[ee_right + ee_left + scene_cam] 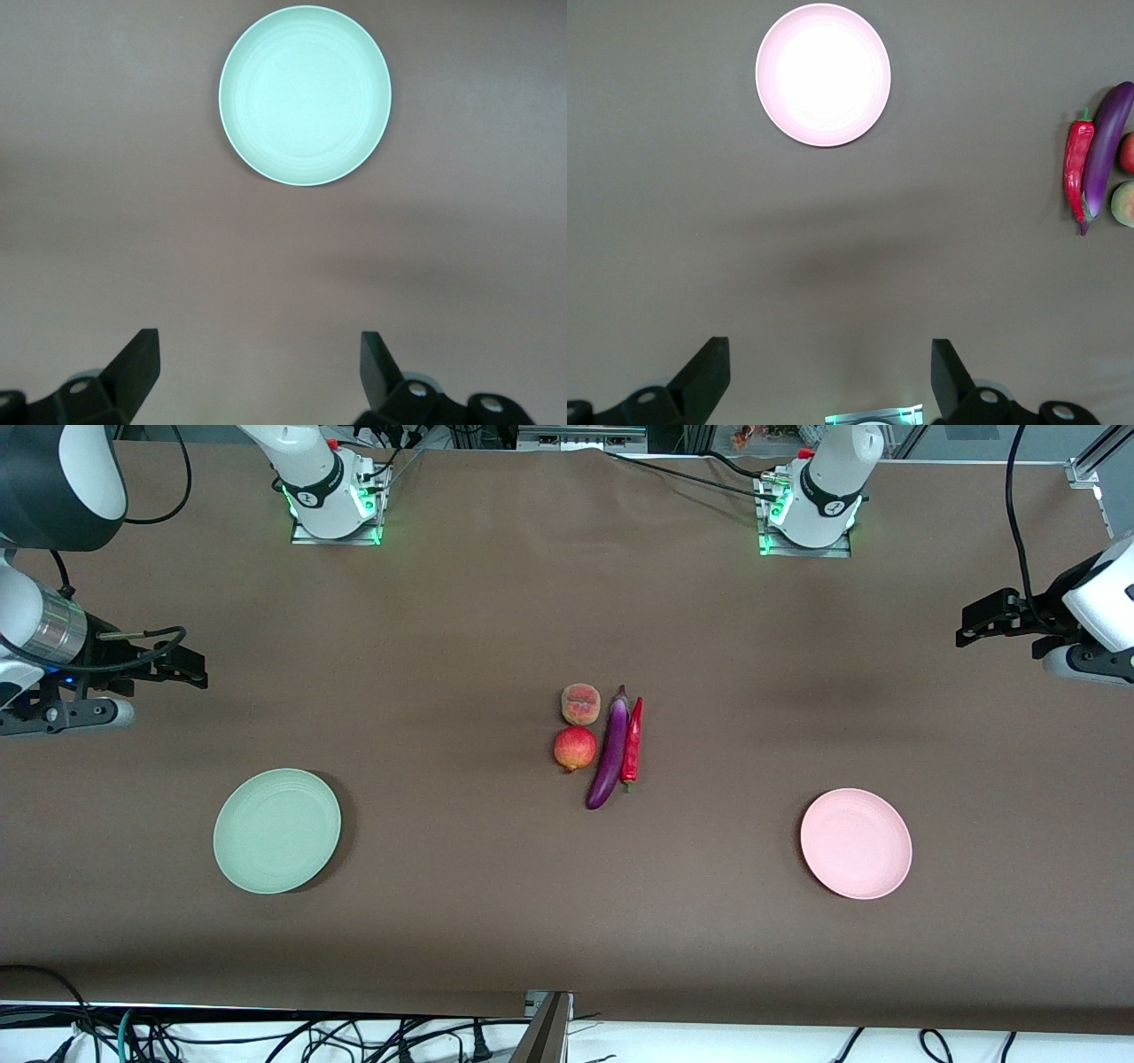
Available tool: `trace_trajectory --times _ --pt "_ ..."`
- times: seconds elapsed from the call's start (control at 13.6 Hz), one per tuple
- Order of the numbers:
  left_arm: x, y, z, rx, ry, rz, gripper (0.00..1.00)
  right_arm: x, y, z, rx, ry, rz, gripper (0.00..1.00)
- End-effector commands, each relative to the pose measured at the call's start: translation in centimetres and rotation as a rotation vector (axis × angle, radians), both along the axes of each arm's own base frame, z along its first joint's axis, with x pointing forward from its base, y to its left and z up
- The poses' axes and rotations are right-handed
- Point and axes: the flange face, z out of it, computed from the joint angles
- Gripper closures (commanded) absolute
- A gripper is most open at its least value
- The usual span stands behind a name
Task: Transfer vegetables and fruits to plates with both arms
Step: 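Reach the right gripper over the cut peach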
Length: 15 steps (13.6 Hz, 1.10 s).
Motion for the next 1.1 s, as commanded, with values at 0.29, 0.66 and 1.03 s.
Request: trace_trajectory --times 0.29,0.66,1.03 --pt "-0.5 0.2 0.3 -0.003 -0.011 -0.011 0.0 -0.3 0.6 -0.6 0.022 0.066 0.021 0.0" --pt "-0.6 0.2 0.2 0.0 -0.008 -0.02 0.0 0.1 6.4 -3.3 0.003 0.097 0.031 0.0" --pt "-0.5 0.5 0.2 0.043 -0.018 -0.029 0.0 0.6 17.8 -8.0 -0.001 0.045 -0.115 0.0"
